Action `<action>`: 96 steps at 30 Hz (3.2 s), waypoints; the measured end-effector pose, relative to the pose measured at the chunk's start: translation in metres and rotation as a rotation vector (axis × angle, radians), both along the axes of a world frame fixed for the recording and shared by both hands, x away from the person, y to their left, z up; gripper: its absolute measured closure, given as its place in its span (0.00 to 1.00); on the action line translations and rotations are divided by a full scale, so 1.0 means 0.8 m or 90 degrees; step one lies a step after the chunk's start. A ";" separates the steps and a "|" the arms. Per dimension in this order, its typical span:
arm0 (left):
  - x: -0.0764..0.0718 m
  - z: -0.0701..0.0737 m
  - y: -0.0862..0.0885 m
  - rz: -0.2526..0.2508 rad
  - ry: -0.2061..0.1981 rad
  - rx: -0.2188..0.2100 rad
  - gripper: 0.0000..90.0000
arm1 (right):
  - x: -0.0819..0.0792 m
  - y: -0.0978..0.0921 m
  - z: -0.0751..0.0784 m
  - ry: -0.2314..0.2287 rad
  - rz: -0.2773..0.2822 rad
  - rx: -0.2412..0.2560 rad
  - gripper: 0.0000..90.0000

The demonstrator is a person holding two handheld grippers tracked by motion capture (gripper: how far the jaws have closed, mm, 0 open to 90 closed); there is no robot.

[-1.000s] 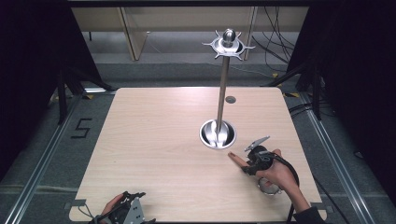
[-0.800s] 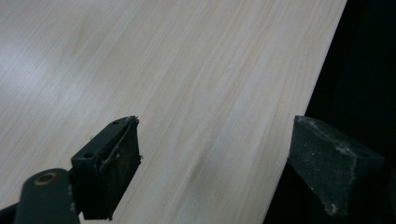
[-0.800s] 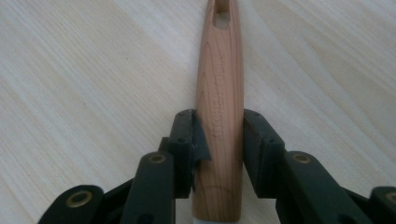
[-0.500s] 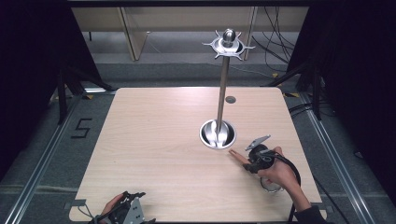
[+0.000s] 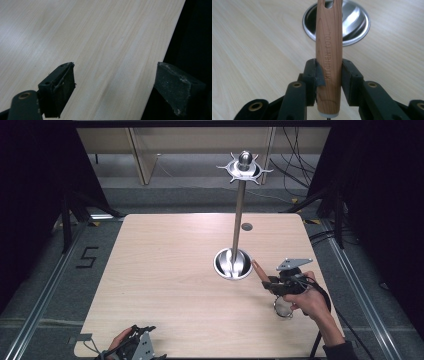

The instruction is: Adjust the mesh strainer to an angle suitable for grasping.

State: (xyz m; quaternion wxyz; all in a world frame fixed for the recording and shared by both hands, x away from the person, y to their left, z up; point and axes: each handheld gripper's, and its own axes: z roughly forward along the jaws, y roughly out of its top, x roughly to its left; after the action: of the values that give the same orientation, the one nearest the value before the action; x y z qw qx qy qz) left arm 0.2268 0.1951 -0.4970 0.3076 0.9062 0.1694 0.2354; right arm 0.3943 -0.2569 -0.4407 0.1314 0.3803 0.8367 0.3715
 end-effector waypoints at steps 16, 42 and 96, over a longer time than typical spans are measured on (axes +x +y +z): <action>0.000 0.000 0.000 0.001 0.002 0.001 0.18 | -0.001 -0.015 0.022 -0.033 0.006 0.124 0.77; -0.001 0.002 0.001 -0.001 -0.001 -0.008 0.18 | 0.008 -0.004 0.079 -0.107 0.016 0.209 0.77; 0.000 0.002 0.001 -0.005 0.005 -0.001 0.17 | 0.039 0.042 0.227 -0.216 0.038 0.219 0.77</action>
State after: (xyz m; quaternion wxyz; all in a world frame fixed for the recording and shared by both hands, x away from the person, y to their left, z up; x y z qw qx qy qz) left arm 0.2265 0.1955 -0.4956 0.3085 0.9078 0.1670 0.2301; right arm 0.4253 -0.2234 -0.2593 0.1921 0.3041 0.7380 0.5709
